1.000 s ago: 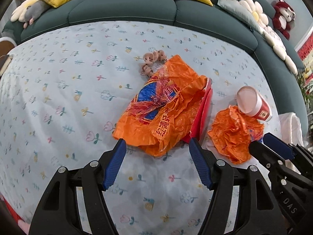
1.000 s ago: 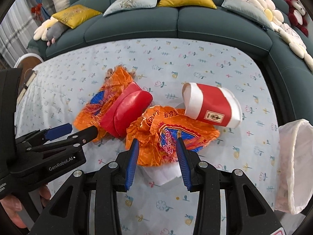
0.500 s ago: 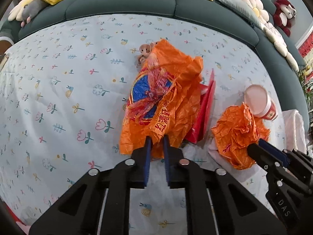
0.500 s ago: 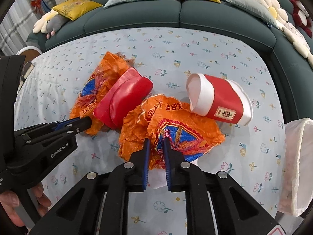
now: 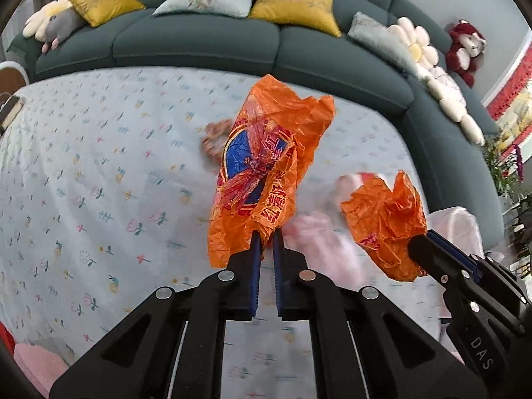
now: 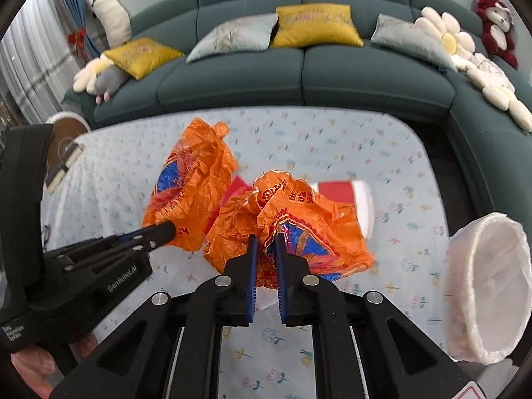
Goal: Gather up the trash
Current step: 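Lift and carry the orange bag and wrapper in both tools over the bin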
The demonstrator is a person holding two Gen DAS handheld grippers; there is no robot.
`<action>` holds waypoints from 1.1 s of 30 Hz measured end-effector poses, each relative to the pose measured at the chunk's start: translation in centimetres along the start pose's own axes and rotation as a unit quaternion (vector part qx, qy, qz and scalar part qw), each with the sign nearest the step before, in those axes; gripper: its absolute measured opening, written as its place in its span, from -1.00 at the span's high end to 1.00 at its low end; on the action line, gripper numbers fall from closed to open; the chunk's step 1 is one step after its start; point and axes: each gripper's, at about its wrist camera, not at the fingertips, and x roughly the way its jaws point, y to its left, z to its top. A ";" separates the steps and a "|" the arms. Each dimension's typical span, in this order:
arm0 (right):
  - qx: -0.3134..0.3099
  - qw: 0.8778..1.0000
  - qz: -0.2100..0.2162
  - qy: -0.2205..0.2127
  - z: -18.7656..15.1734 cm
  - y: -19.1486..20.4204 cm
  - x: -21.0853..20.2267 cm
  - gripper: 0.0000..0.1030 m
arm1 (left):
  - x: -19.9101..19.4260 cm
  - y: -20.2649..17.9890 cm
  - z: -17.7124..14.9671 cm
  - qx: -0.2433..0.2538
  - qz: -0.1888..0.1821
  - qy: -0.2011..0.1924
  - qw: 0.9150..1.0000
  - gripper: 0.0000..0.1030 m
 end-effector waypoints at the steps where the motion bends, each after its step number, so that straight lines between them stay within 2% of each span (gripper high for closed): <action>1: 0.003 1.000 0.000 -0.010 0.1 -0.5 -1.1 0.81 | -0.5 -0.7 0.0 0.003 -0.003 -0.004 1.000 0.87; 8: 0.026 0.998 -0.010 -0.056 0.0 -4.3 -6.3 0.81 | -3.3 -6.8 0.3 0.041 -0.031 -0.028 0.998 0.87; 15: 0.055 0.994 -0.034 -0.087 -1.3 -9.2 -10.2 0.81 | -4.7 -13.4 -0.6 0.084 -0.058 -0.036 0.994 0.87; 22: 0.091 0.988 -0.062 -0.107 -3.3 -14.5 -13.2 0.81 | -4.8 -20.2 -2.5 0.137 -0.074 -0.035 0.987 0.87; 33: 0.154 0.976 -0.102 -0.117 -7.0 -22.5 -15.8 0.81 | -3.8 -28.5 -5.0 0.201 -0.090 -0.020 0.975 0.86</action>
